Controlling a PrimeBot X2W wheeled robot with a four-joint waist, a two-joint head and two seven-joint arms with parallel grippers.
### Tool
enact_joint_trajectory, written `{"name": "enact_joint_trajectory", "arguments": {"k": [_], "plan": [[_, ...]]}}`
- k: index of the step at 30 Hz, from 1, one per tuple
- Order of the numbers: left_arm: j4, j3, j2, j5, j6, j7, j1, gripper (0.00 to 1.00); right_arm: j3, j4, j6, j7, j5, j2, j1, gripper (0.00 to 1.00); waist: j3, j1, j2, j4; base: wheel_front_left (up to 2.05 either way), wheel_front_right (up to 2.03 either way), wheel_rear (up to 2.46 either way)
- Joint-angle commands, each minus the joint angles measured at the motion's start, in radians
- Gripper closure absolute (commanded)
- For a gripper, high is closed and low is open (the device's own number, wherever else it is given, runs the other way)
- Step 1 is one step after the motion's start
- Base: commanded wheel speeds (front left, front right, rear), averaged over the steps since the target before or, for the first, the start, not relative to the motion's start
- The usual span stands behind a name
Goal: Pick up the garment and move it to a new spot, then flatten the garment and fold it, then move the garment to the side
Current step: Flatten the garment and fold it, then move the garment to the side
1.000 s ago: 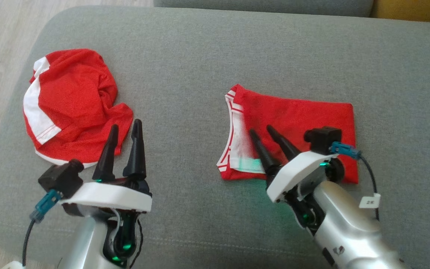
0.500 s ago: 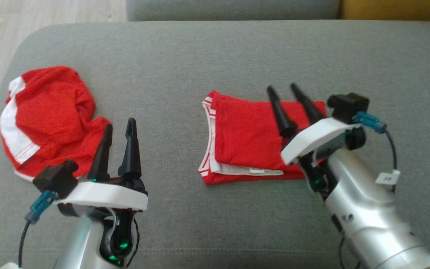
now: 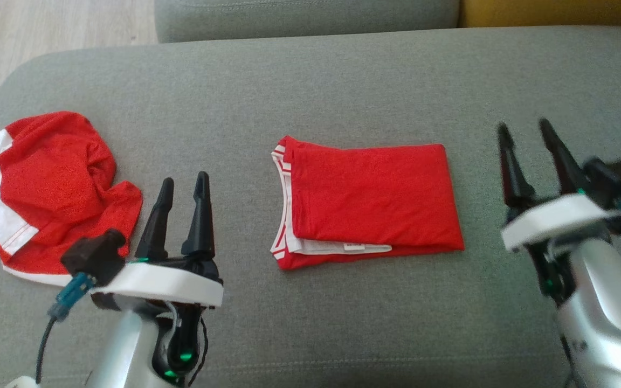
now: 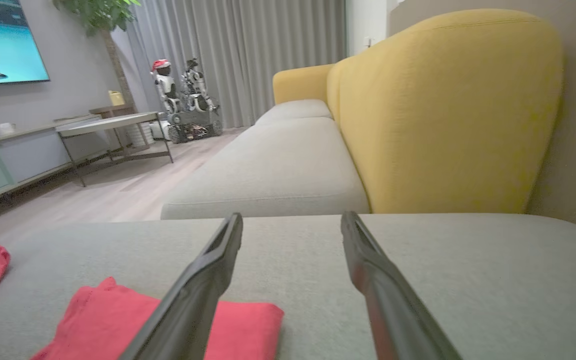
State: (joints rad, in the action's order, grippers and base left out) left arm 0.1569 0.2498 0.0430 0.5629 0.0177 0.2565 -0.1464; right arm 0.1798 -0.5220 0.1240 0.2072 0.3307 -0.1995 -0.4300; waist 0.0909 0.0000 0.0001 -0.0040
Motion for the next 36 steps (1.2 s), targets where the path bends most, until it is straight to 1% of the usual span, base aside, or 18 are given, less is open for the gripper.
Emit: {"name": "enact_joint_trajectory", "arguments": {"k": [1,3,4,6,9,12,17,22,26,31,36], "plan": [[-0.033,-0.025,0.007,-0.012,0.001,0.005,-0.048,0.00,0.002,0.045,0.007,0.013,-0.013,-0.011,-0.003,0.00,-0.002,0.0000,-0.0001,-0.001,0.00,0.00,0.00],[-0.037,-0.020,0.007,-0.051,-0.003,0.005,-0.050,0.00,-0.027,0.088,0.007,0.023,-0.043,-0.021,0.042,0.00,-0.001,0.0000,-0.0001,-0.006,0.00,0.00,0.00],[-0.039,-0.018,0.007,-0.083,-0.004,0.005,-0.050,0.00,-0.041,0.107,0.007,0.028,-0.076,-0.033,0.062,0.00,-0.001,0.0000,-0.0001,-0.008,0.00,0.00,0.00],[-0.040,-0.018,0.007,-0.085,-0.007,0.005,-0.038,0.00,-0.070,0.141,0.007,0.036,-0.143,-0.042,0.101,0.00,0.000,0.0000,-0.0001,-0.010,0.00,0.00,0.00],[-0.045,-0.024,0.007,-0.099,-0.007,0.005,-0.024,0.00,-0.123,0.198,0.007,0.045,-0.209,-0.019,0.149,0.00,0.002,0.0000,-0.0001,-0.012,0.00,0.00,0.00],[-0.049,-0.023,0.007,-0.179,-0.001,0.005,-0.012,0.00,-0.166,0.255,0.007,0.050,-0.267,0.015,0.195,0.00,-0.001,0.0000,-0.0001,-0.012,0.00,0.00,0.00],[-0.052,-0.033,0.007,-0.206,-0.009,0.005,0.008,0.00,-0.210,0.300,0.007,0.054,-0.340,0.069,0.253,0.00,-0.005,0.0000,-0.0001,-0.010,0.00,0.00,0.00],[-0.060,-0.036,0.007,-0.219,-0.011,0.005,0.019,0.00,-0.227,0.329,0.007,0.054,-0.361,0.099,0.272,0.00,-0.007,0.0000,-0.0001,-0.006,0.00,0.00,0.00],[-0.068,-0.027,0.007,-0.263,-0.017,0.005,0.026,0.00,-0.230,0.337,0.007,0.054,-0.360,0.113,0.287,0.00,-0.011,0.0000,-0.0001,-0.003,0.00,0.00,0.00],[-0.083,-0.024,0.007,-0.257,-0.035,0.005,0.032,0.00,-0.227,0.338,0.007,0.054,-0.358,0.123,0.295,0.00,-0.014,0.0000,-0.0001,-0.004,0.00,0.00,0.00],[-0.083,-0.018,0.007,-0.259,-0.035,0.005,0.032,0.00,-0.222,0.338,0.007,0.054,-0.360,0.127,0.294,0.00,-0.011,0.0000,-0.0001,-0.006,0.00,0.00,0.00]]}}
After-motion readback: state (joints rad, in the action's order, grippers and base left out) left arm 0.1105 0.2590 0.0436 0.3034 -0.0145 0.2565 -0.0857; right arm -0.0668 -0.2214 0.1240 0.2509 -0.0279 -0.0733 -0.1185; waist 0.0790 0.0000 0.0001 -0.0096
